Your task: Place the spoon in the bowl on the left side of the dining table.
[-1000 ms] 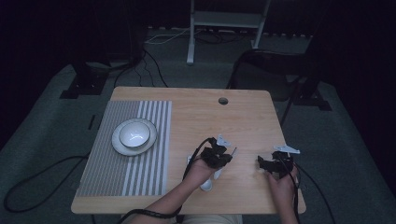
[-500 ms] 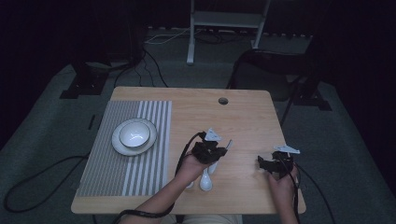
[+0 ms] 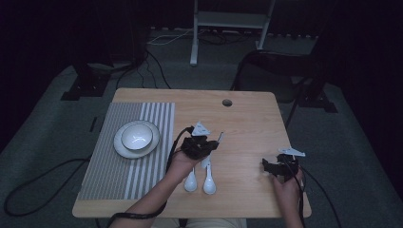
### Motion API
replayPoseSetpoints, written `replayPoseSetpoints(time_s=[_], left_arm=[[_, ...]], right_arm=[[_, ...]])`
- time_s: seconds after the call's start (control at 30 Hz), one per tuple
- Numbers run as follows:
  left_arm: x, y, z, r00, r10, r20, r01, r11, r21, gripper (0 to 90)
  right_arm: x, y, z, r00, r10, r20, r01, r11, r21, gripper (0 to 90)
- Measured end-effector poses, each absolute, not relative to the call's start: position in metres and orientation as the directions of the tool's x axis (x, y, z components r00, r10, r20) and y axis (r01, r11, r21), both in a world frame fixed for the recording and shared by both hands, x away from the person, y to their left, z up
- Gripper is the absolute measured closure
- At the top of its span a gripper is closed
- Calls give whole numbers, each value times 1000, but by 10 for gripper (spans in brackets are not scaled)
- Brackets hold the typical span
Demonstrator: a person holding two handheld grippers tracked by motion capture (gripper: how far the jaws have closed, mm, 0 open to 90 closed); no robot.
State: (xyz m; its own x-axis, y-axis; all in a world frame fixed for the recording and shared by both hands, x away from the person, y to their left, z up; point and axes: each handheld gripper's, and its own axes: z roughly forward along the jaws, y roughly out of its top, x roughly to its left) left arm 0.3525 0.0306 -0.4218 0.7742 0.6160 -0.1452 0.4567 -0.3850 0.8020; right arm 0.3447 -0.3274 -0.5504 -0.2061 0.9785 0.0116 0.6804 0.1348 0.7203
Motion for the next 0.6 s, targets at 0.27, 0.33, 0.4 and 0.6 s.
replayPoseSetpoints(time_s=[0.27,0.33,0.4,0.6], left_arm=[[358,55,-416,745,649,-155,469,-343,814,857],[360,66,-413,722,677,-141,472,-334,816,857],[363,74,-412,710,688,-149,480,-319,817,857],[368,95,-408,676,723,-143,486,-292,824,857]], right_arm=[[345,-327,-550,-206,978,12,680,135,721,114],[345,-327,-550,-207,978,11,679,136,721,114],[345,-328,-550,-208,978,10,679,137,722,114],[345,-327,-550,-207,978,10,679,136,721,114]])
